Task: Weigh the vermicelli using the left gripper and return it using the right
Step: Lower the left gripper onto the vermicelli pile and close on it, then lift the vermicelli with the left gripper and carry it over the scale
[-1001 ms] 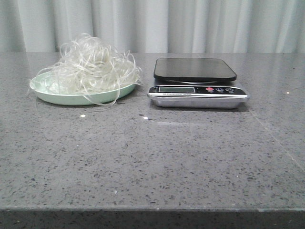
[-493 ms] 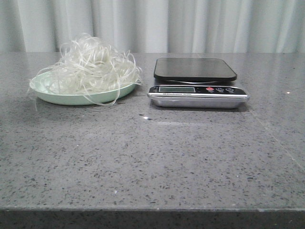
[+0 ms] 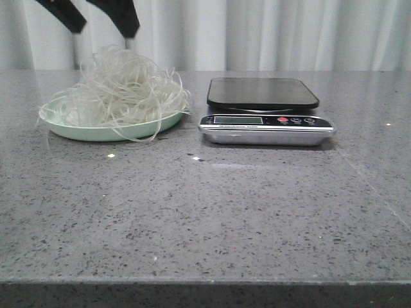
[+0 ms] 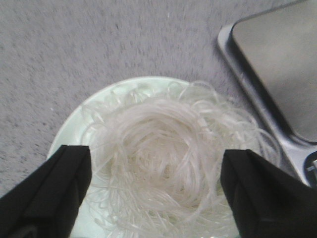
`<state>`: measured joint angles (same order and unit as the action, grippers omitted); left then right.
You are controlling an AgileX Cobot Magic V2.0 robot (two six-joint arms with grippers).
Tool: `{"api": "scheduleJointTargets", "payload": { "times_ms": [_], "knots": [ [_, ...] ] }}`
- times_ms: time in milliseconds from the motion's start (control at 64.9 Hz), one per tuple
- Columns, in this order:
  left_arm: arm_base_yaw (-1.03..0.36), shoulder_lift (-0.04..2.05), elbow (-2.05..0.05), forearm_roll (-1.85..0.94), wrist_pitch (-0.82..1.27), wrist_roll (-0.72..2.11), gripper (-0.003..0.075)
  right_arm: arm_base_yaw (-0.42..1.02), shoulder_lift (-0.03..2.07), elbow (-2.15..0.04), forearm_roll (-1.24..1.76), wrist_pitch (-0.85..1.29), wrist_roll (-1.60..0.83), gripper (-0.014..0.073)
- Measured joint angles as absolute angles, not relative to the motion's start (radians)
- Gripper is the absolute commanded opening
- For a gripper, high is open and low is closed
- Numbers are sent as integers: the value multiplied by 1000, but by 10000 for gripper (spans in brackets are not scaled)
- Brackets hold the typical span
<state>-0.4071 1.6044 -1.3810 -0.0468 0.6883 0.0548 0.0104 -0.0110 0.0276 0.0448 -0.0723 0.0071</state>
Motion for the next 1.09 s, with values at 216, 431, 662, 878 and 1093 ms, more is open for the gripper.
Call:
{"api": "scheduleJointTargets", "payload": {
  "times_ms": [216,431,662,878,1093],
  "knots": [
    [-407,1708,-1430,-57,755,55,582,10,-11,28,45,-72,7,167],
    [-407,1773,-1445,-75,792,55,558,10,-11,28,45,-72,7,167],
    [-407,1790,-1457,-76,820,57,117,10,-11,28,45,-72,7,167],
    [-409,1807,-1552,-71,929,57,127,10,-11,28,45,-72,7,167],
    [-461,1825,-1765,-72,1038,57,127,10,-11,28,45,-72,7,167]
  ]
}}
